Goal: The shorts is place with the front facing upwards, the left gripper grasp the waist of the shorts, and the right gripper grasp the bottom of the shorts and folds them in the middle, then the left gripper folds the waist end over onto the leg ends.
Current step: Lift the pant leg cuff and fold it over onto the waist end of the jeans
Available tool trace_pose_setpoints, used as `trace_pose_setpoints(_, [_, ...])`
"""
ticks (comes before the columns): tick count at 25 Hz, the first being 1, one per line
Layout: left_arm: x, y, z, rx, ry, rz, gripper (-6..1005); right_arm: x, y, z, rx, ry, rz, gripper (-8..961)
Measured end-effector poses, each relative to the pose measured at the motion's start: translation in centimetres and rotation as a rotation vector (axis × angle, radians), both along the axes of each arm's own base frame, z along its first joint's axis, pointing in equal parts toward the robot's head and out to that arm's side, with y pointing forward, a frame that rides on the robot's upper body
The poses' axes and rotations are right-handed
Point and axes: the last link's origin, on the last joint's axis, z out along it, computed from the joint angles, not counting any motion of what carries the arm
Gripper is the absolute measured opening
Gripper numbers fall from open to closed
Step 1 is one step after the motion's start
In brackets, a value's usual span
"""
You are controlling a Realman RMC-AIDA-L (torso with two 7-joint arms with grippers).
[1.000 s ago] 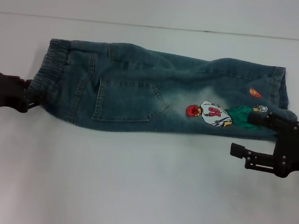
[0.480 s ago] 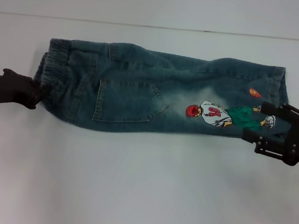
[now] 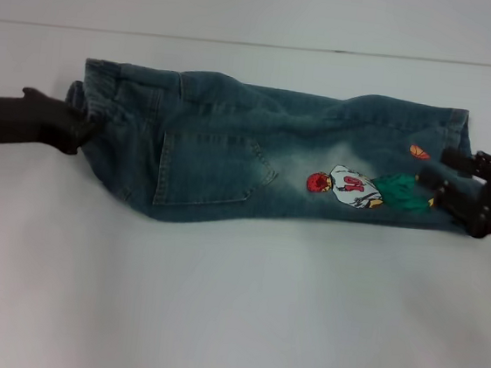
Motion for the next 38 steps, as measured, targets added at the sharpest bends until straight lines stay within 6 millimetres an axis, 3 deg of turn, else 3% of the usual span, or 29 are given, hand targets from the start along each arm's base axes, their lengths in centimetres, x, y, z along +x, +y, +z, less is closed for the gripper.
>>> trace_pose_setpoints(10, [5.5,1.2,1.9,-0.038,-0.114,-0.033,44,-0.6,2.8,-4.6,0.038,-0.075,-0.041,225])
trace_pose_setpoints(18, [11.5,2.4,1.2,-0.087,-0.138,-0.106,44,-1.4,4.0,-7.5,0.155,-0.123,-0.076,3])
trace_pose_setpoints(29, [20.3,4.3,-0.7,-0.160,-0.139,-0.204,45,-3.1,5.5,-10.6,0.123,-0.233,-0.086,7])
trace_pose_setpoints(38, [27.5,4.5,-4.5,-0.267,-0.123,-0.264,45,-4.4,6.3,-11.6,0.097,-0.252,-0.075,19])
